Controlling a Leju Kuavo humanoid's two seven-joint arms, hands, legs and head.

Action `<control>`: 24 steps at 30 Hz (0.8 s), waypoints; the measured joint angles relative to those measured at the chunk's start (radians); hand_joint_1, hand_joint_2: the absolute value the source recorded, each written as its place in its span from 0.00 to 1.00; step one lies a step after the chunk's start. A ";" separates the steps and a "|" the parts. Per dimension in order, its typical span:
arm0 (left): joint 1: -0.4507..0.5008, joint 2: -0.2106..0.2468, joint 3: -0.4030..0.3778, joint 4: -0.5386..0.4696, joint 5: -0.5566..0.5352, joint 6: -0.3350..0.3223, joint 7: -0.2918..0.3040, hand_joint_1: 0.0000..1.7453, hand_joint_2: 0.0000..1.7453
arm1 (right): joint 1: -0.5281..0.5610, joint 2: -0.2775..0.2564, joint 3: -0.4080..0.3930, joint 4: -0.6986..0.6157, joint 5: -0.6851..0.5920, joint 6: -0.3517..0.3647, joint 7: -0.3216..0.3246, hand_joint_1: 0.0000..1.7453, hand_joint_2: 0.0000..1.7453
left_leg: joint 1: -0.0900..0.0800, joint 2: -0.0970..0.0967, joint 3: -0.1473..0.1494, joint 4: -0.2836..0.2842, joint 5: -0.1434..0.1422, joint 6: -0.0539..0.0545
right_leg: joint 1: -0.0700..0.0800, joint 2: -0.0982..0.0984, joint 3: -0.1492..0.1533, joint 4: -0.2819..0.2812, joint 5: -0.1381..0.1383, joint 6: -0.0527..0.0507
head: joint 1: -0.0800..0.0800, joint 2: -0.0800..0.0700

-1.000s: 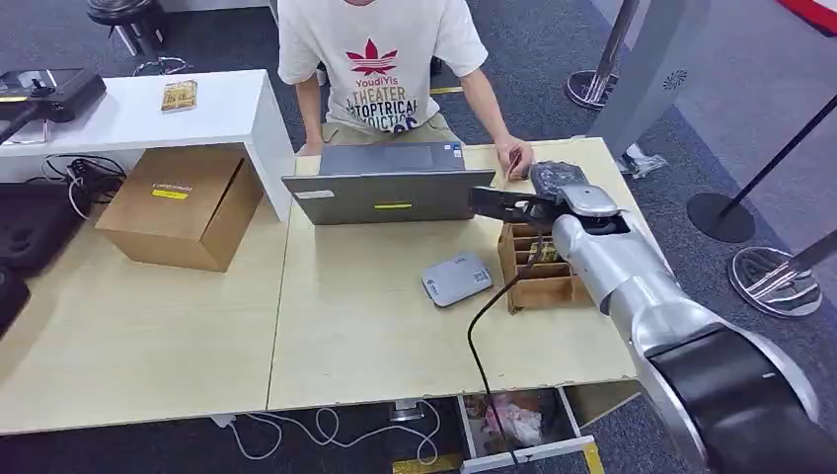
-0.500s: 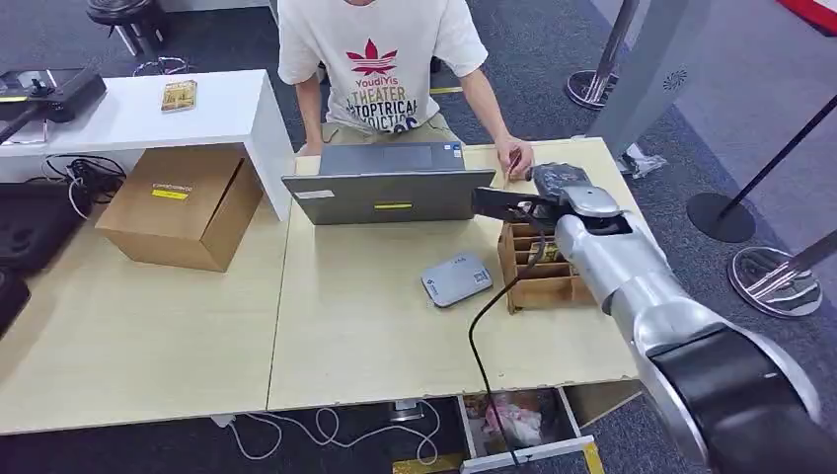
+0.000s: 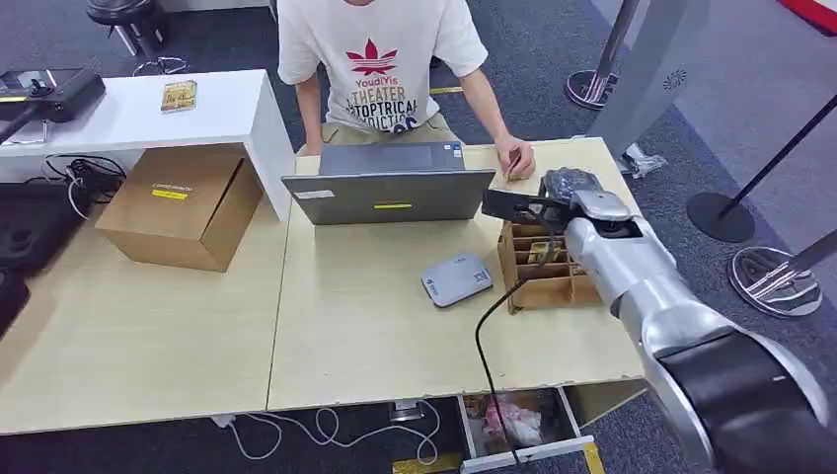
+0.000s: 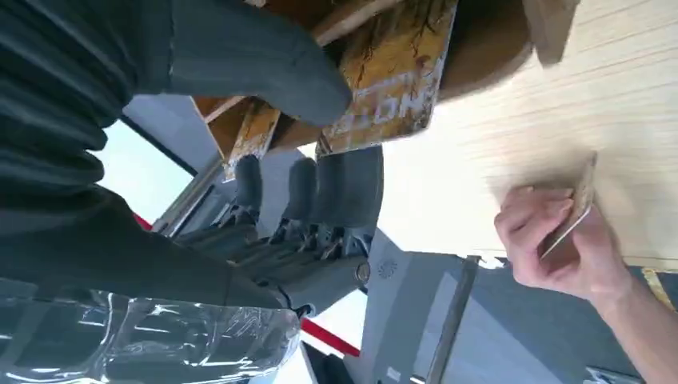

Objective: Pass the card to the sensor for recognition and then transmit it.

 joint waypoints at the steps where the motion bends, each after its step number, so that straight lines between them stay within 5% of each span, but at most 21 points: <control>1: 0.000 0.000 0.000 0.000 0.000 0.000 0.000 0.00 0.00 | 0.001 0.000 0.000 0.000 -0.002 0.000 0.000 0.59 1.00 | 0.000 0.000 0.000 0.000 0.000 0.000 | 0.000 0.000 0.000 0.000 0.000 0.000 | 0.000 0.000; 24: -0.001 0.005 0.000 0.000 0.000 0.001 0.001 0.00 0.00 | 0.010 -0.005 -0.003 0.000 0.003 0.001 0.003 0.79 1.00 | 0.000 0.000 0.000 0.000 0.000 0.000 | 0.000 0.000 0.000 0.000 0.000 0.000 | 0.000 0.000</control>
